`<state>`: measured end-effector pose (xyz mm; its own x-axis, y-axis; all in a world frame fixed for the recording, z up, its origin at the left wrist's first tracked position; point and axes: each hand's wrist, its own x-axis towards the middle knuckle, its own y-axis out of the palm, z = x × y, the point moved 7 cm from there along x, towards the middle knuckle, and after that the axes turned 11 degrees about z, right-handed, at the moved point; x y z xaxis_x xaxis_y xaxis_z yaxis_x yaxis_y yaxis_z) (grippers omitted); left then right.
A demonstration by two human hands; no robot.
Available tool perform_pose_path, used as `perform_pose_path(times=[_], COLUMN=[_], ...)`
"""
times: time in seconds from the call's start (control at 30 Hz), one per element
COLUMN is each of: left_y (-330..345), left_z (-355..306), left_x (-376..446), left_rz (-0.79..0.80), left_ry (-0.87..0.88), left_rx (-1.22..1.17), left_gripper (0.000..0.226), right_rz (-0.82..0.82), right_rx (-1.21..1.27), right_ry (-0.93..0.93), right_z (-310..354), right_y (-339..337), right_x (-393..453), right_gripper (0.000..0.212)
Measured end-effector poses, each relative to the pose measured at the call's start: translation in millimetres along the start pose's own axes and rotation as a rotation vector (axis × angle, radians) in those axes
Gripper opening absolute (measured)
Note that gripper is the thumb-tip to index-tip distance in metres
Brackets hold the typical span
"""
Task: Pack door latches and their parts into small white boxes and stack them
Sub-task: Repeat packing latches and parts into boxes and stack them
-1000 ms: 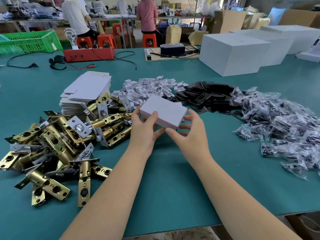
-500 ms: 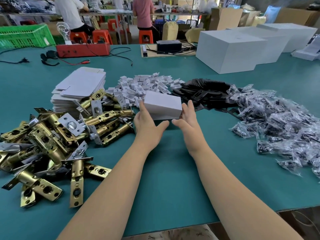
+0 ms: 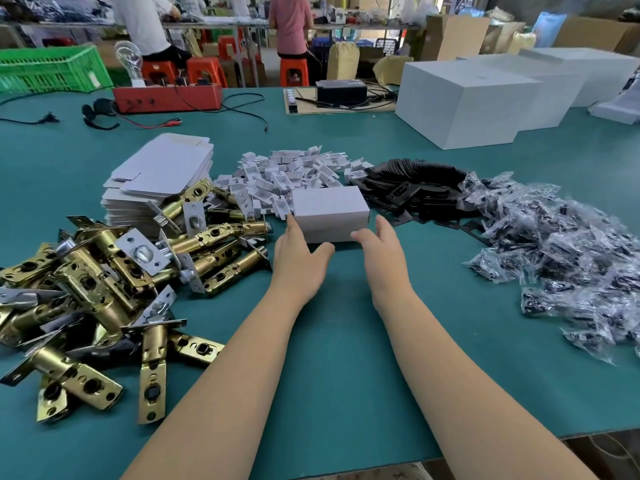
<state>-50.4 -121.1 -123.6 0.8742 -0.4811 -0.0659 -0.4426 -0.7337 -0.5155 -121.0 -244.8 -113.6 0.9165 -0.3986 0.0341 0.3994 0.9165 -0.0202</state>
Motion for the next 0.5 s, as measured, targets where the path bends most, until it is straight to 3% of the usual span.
perform_pose_path(times=[0.2, 0.33, 0.4, 0.5], left_y=[-1, 0, -3, -13], left_z=[0, -7, -7, -2], left_x=[3, 0, -3, -11], left_rz=[0.063, 0.006, -0.026, -0.137], left_ry=[-0.016, -0.02, -0.032, -0.015], left_rx=[0.009, 0.149, 0.114, -0.044], left_gripper=[0.091, 0.088, 0.078, 0.041], right_rz=[0.101, 0.076, 0.076, 0.101], right_rx=[-0.037, -0.094, -0.137, -0.269], right_ry=[-0.021, -0.073, -0.075, -0.056], right_z=[-3, -3, -2, -5], right_y=[3, 3, 3, 4], right_x=[-1, -2, -2, 0], right_gripper=[0.04, 0.052, 0.047, 0.055])
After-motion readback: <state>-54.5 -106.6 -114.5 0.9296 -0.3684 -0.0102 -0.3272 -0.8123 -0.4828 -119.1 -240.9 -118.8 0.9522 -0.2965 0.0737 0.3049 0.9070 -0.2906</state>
